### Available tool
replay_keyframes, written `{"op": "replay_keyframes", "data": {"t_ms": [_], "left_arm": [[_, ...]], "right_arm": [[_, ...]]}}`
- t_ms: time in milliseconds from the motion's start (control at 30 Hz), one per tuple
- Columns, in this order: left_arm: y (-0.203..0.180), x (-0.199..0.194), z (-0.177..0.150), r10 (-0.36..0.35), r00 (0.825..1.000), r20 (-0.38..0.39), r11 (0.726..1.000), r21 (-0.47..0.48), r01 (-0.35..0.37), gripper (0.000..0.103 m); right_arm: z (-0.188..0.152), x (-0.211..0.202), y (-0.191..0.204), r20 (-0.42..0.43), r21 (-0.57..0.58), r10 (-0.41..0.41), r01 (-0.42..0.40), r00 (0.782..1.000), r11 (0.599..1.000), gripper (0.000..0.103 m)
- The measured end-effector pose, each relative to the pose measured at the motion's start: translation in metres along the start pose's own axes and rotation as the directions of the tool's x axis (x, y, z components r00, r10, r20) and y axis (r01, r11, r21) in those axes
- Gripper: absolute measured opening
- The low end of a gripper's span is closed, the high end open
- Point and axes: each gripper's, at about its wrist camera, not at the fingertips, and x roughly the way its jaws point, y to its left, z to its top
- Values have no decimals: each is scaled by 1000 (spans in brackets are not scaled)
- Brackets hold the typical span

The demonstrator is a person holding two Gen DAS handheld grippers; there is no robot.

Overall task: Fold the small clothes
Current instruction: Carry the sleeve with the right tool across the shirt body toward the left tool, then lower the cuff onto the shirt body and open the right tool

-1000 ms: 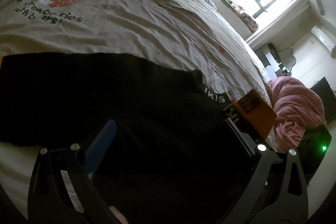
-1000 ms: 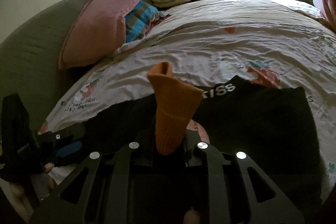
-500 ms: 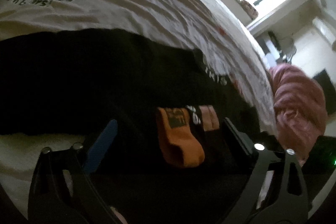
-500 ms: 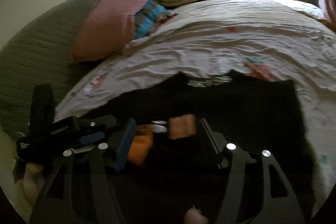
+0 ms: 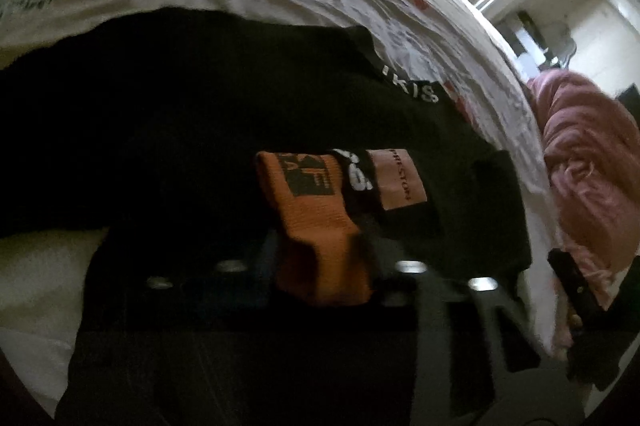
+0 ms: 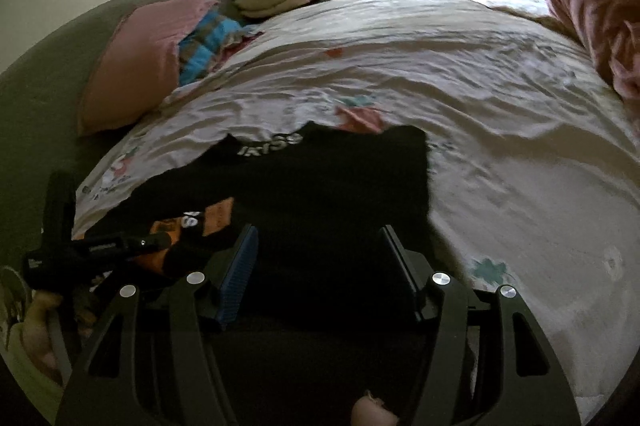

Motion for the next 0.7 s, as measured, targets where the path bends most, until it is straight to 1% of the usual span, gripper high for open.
{"op": "replay_keyframes", "data": {"t_ms": [100,133,200,267,333,400,467,567,600,633,700], "left_arm": [[-7,-8,3,-21,1000,23,999,30,20,7],[-8,-18,4,-41,998,51,998,42,39,7],[-11,-33,7,-54,994,91,997,57,49,7],[-12,-50,9,-52,989,136,997,70,42,6],[-15,-58,11,-46,986,163,996,88,32,6],[-13,-61,11,-46,984,170,996,88,32,6],[-11,-60,9,-19,984,175,995,98,1,6],[-6,-52,7,10,987,158,995,97,-26,6],[-6,-50,6,20,988,154,994,99,-36,6],[-5,-47,4,45,987,153,992,111,-62,6],[-3,-44,3,62,987,150,990,114,-79,7]], "right_arm": [[-3,-3,-11,-1,26,-11,11,1000,1000,61],[-3,-3,-14,-1,31,-16,16,1000,999,61],[-4,-4,-16,-2,30,-22,22,1000,999,61],[-4,-4,-16,0,29,-30,30,1000,999,61],[-4,-3,-17,1,31,-28,28,1000,999,61],[-3,-2,-14,0,20,-31,31,1000,999,61],[-3,-2,-11,-1,-4,-41,41,999,999,61],[-4,2,0,-4,-80,-87,86,996,993,61],[-4,4,4,-6,-98,-90,89,996,991,61],[-5,6,7,-10,-106,-89,88,996,990,61],[-4,9,10,-19,-107,-82,79,996,991,61]]}}
